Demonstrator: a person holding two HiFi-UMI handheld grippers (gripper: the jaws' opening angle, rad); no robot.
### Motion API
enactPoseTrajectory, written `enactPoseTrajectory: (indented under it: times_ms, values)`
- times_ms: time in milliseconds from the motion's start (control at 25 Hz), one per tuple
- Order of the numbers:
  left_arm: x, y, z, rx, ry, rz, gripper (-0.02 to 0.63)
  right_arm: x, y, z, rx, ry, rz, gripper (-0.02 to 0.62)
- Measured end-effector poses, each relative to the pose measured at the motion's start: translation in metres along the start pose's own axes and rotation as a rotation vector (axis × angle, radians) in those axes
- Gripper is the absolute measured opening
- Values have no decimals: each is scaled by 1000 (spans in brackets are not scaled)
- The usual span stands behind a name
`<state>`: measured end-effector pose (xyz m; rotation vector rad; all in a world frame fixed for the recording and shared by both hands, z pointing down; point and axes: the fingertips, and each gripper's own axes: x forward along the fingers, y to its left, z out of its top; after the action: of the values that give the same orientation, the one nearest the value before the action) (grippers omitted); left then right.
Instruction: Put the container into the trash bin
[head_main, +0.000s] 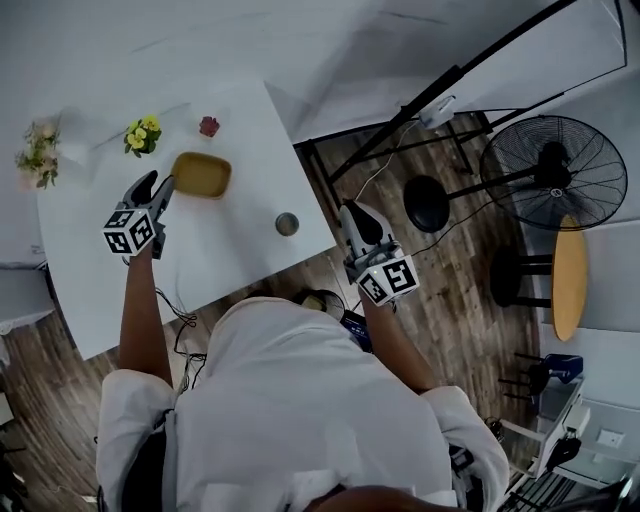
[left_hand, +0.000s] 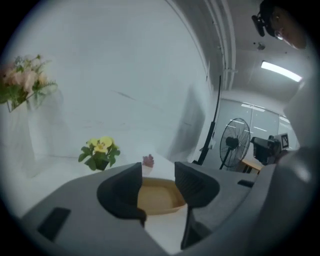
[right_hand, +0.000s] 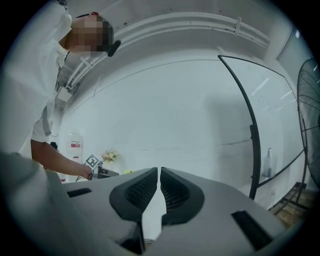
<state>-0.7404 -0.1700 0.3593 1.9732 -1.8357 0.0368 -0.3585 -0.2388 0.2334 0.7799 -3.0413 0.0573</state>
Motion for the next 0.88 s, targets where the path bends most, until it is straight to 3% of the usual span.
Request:
enactPoseTrajectory:
  times_ms: [400,600,680,880]
  values:
    - [73,56,-66,-170,286,47,198,-24,-37,-21,9,61,-132,41]
    - [92,74,-85,-166,380,96,189,-35,-55,-24,26,67,-192,41]
    - [95,80,-92,-174,420,110,164,-34,-60,-26,33,71,-204,41]
    - [95,86,-101,-222,462,111,28,-34,-61,-33,42,85,-201,42]
